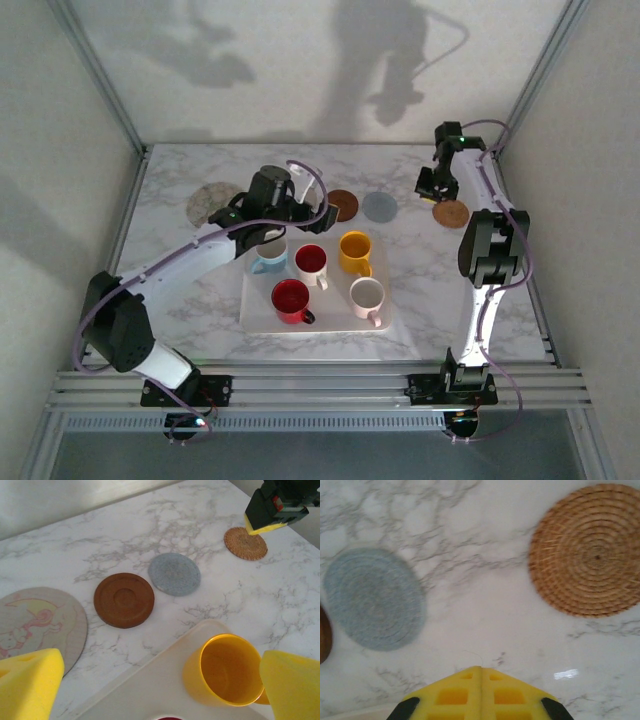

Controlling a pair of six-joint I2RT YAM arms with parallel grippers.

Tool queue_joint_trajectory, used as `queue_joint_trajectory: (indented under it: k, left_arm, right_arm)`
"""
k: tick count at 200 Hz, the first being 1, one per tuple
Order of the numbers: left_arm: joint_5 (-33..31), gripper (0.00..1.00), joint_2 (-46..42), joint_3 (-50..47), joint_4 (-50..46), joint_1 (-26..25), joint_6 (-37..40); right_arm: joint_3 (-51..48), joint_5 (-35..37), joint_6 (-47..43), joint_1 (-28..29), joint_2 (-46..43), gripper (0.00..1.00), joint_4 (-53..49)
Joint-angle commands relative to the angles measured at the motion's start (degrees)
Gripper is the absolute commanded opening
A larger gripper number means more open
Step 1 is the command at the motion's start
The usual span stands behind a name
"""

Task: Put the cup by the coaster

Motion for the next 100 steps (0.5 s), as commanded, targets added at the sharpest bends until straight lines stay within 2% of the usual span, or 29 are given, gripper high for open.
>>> queue_joint_trajectory:
  k: [1,63,100]
  left_arm:
    - [1.97,1.0,1.73,2.53,1.41,-0.98,0.41]
    - [2.6,1.0,3.67,1.33,-0.09,-1.43,1.72]
    - [2.16,1.0,3.87,0.57,-0.64,-1.39,1.82]
  right_arm:
    - [-2.41,3.28,3.11,-2.04,-1.75,0.0,2.46]
    - [-3.71,7.58,9.76,-4.78,1.91,0.0,7.16]
    - [-0.7,10.44,10.96,-4.98,5.91,0.0,7.21]
